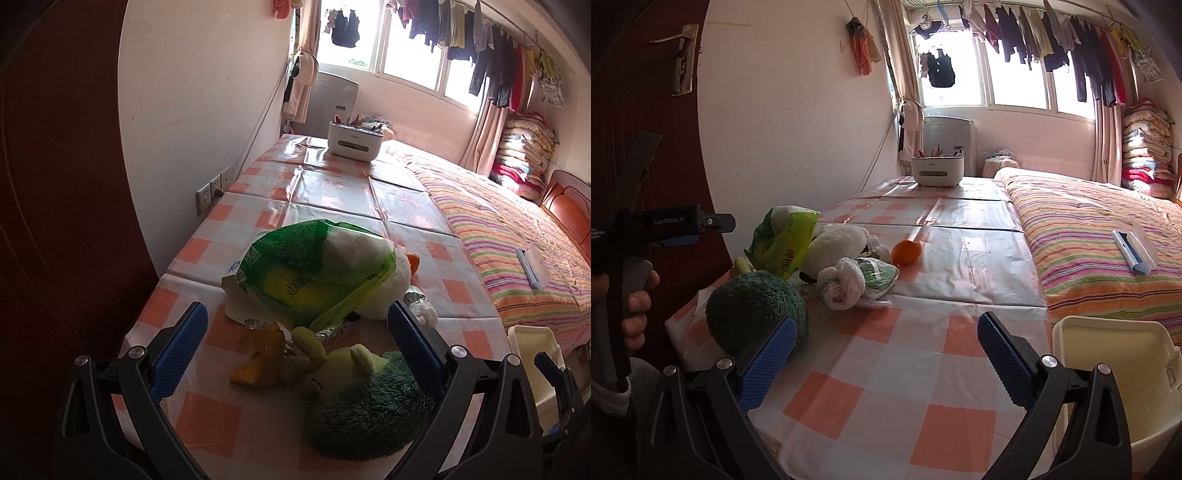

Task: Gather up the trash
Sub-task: 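Reach the right tool to the table and grasp the green fuzzy plush toy, then grasp the yellow wrapper with the left tool while the right tool holds the plush toy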

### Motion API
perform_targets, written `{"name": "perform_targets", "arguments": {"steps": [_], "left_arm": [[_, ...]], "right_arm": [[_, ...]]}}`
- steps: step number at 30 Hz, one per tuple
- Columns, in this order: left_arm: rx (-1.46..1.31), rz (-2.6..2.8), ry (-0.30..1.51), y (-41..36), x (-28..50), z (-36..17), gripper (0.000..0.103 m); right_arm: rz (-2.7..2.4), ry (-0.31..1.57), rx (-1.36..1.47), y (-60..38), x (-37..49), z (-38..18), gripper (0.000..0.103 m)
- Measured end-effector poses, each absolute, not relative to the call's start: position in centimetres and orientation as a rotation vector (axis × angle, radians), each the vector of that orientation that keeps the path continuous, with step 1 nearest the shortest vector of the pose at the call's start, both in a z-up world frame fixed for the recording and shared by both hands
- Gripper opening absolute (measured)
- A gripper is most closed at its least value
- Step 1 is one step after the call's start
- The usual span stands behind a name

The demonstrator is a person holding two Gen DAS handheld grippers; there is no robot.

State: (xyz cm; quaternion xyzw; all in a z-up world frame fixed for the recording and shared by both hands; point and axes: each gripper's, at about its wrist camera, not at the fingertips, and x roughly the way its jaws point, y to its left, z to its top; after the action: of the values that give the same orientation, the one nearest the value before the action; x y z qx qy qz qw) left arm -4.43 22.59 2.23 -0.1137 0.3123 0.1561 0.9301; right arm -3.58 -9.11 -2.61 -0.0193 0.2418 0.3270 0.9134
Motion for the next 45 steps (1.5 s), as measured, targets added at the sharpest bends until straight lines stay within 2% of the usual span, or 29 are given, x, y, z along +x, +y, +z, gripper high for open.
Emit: {"name": "perform_targets", "arguments": {"steps": [9,16,23,25,29,32,45], "left_arm": [[-0.264,0.384,0.649,25.2,-5.2,1.8,0.096],[-0.291,0.409,0.671,27.0,-5.5,1.1,0.096],[-0.295,0.41,0.711,27.6,-4.8,0.0,0.096],[-0.286,0.41,0.729,27.5,-4.5,-0.4,0.096],[-0.268,0.4,0.758,27.2,-3.9,-1.2,0.096],[-0.241,0.399,0.773,26.9,-3.6,-1.6,0.096],[-0.113,0.417,0.819,24.9,-1.9,-3.6,0.096]], "right_arm": [[0.971,0.485,-0.147,-1.1,-6.4,-2.1,0.096],[1.016,0.579,-0.199,2.8,-4.4,-3.7,0.096],[0.933,0.581,-0.297,4.9,-3.1,-4.9,0.096],[0.948,0.589,-0.264,4.6,-2.6,-5.0,0.096],[0.965,0.619,-0.206,3.6,-1.6,-4.8,0.079],[0.944,0.635,-0.146,2.2,-0.8,-4.6,0.075],[0.817,0.494,0.017,-4.5,0.2,-1.3,0.073]]}}
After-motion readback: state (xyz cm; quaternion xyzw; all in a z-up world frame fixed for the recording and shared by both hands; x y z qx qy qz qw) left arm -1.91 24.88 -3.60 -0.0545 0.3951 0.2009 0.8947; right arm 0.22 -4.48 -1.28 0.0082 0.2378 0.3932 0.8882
